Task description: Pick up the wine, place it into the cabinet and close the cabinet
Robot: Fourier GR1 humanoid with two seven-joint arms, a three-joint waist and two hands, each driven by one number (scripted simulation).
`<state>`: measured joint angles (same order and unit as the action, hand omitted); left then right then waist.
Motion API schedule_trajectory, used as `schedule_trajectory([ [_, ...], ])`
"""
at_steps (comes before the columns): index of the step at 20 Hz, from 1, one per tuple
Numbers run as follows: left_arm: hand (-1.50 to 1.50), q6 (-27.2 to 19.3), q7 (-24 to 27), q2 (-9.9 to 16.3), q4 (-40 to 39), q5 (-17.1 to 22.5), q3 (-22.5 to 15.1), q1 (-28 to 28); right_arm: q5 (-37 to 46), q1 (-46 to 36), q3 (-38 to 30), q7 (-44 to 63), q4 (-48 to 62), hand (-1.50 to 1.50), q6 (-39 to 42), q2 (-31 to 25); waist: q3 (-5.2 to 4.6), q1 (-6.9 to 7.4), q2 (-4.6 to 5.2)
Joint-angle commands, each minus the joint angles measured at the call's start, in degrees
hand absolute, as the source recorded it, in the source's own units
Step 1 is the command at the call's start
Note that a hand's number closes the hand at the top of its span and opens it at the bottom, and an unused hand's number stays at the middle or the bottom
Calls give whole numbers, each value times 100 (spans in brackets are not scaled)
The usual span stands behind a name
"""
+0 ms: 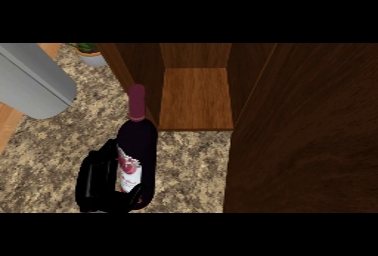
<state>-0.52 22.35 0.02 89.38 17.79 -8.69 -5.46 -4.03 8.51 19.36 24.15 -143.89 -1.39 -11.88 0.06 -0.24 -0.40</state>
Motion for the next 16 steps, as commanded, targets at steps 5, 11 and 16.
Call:
schedule_trajectory([
  [5, 150, -1778, -1060, -2, 795, -66, -1088, 850, -894, 336, -531, 329, -1016, -150, 236, -178, 1, -61, 24],
  [11, 150, -2881, -1538, -2, -54, 256, -1163, 2133, -658, 206, -316, 235, -801, -150, 218, -4, -3, -110, 45],
  [16, 150, -3571, -1426, -2, -174, 352, -1659, 2255, -725, 497, -423, 461, -1205, -150, 246, -94, -3, -118, 28],
])
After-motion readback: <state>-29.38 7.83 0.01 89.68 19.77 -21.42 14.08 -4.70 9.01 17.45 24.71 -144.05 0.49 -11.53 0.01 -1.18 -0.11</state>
